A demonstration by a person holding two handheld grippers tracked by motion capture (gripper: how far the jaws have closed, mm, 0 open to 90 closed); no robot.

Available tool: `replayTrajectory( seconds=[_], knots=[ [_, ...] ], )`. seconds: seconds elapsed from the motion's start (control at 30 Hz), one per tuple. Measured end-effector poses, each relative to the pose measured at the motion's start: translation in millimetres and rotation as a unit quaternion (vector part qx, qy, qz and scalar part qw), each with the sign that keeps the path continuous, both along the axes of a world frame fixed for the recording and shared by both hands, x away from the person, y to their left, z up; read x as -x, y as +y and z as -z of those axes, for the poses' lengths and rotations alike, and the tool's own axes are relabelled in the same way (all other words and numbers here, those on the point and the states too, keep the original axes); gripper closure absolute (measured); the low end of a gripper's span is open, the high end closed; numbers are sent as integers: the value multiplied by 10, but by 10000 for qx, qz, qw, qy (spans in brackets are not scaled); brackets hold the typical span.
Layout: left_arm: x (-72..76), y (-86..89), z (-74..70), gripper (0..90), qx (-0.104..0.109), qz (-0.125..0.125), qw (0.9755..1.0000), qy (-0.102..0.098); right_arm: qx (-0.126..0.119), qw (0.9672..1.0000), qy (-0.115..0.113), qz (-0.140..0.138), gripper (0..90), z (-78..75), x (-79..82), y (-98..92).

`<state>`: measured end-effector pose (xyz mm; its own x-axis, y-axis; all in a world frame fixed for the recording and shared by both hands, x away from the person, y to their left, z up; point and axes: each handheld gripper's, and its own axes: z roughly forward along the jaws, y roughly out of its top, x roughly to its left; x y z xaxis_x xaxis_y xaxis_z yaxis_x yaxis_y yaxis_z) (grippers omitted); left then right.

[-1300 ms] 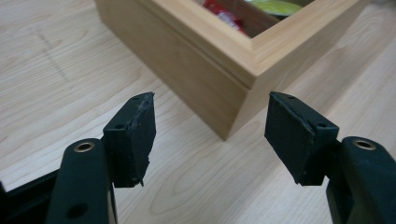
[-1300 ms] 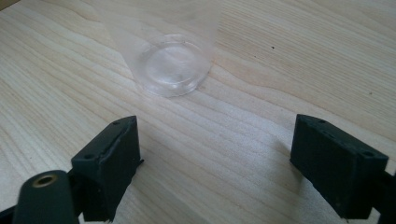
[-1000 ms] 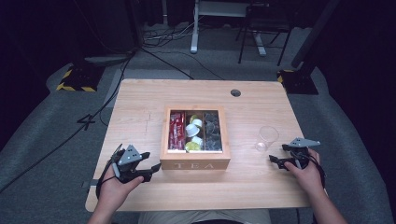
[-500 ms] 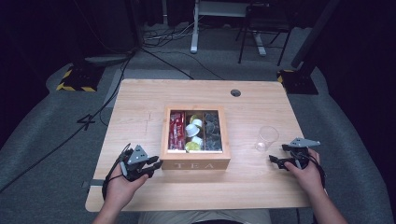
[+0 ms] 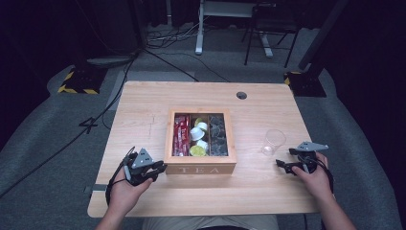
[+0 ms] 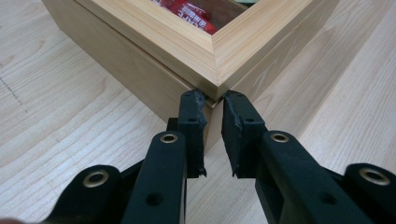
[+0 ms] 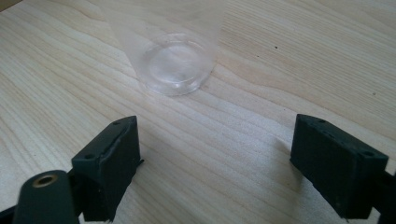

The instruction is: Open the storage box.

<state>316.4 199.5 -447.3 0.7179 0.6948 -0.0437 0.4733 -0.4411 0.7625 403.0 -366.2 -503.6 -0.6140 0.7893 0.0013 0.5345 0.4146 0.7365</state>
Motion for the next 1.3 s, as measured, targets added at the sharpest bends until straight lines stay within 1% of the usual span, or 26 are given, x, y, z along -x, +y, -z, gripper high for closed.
replayTrajectory(
  seconds=[0.17,0.2,0.23,0.27,0.3,0.33,0.37,0.4,0.43,0.47,0.5,0.53,0.63,0.67,0.73,0.8,0.83,0.9,0.93,1.03,1.1,1.13,1.17,1.2,1.23,1.3],
  knots=[
    [-3,17,-12,805,116,29,9999,46,-39,10000,5,-30,169,-2,8,-3],
    [-6,21,-14,806,147,32,9999,59,-253,9995,139,-122,198,-21,23,-22],
    [-6,21,-14,807,147,32,9999,59,-253,9995,139,-122,198,-21,23,-22],
    [-6,24,-17,812,169,28,9998,50,-425,9987,261,-138,207,-67,49,-54],
    [-5,29,-21,812,200,27,9998,31,-425,9987,261,-138,207,-67,49,-54],
    [-5,41,-33,820,263,32,9996,14,-516,9983,247,-117,209,-138,86,-84],
    [-5,41,-33,825,263,32,9996,14,-556,9982,221,-105,211,-178,105,-98],
    [-6,48,-44,829,327,29,9995,16,-631,9978,201,-93,214,-217,125,-106],
    [-6,48,-44,832,327,29,9995,16,-631,9978,201,-93,214,-217,125,-106],
    [-9,46,-57,833,319,32,9995,8,-780,9967,168,-117,221,-291,165,-113],
    [-9,46,-57,832,319,32,9995,8,-780,9967,168,-117,221,-291,165,-113],
    [-10,45,-63,832,313,38,9995,-13,-830,9964,101,-158,224,-366,205,-101],
    [-7,53,-91,832,348,38,9994,-60,-840,9962,-51,-244,231,-490,257,-66],
    [-9,59,-110,832,395,47,9992,-88,-851,9959,-101,-275,234,-533,272,-53],
    [-9,60,-122,832,384,51,9992,-88,-860,9954,-206,-358,235,-615,296,-22],
    [-14,54,-149,835,353,47,9993,-109,-1007,9935,-238,-484,239,-676,307,15],
    [-14,54,-149,838,353,47,9993,-109,-1007,9935,-238,-484,239,-676,307,15],
    [-25,51,-170,839,358,47,9993,-83,-1169,9910,-251,-596,241,-717,310,56],
    [-31,53,-181,844,361,60,9992,-133,-1180,9907,-272,-622,240,-739,313,82],
    [-32,58,-217,853,442,56,9989,-165,-1130,9901,-376,-750,240,-823,329,173],
    [-35,64,-239,855,471,57,9986,-227,-1081,9887,-484,-919,239,-929,347,290],
    [-35,64,-239,855,471,57,9986,-227,-1081,9887,-484,-919,239,-929,347,290],
    [-33,61,-244,855,510,35,9984,-226,-1052,9882,-516,-984,239,-966,351,336],
    [-39,64,-250,855,519,41,9983,-256,-1018,9871,-556,-1106,230,-1030,351,439],
    [-43,62,-255,855,561,28,9980,-277,-1018,9871,-556,-1106,230,-1030,351,439],
    [-53,62,-274,855,625,23,9977,-273,-926,9870,-580,-1178,218,-1070,334,546]
  ],
)
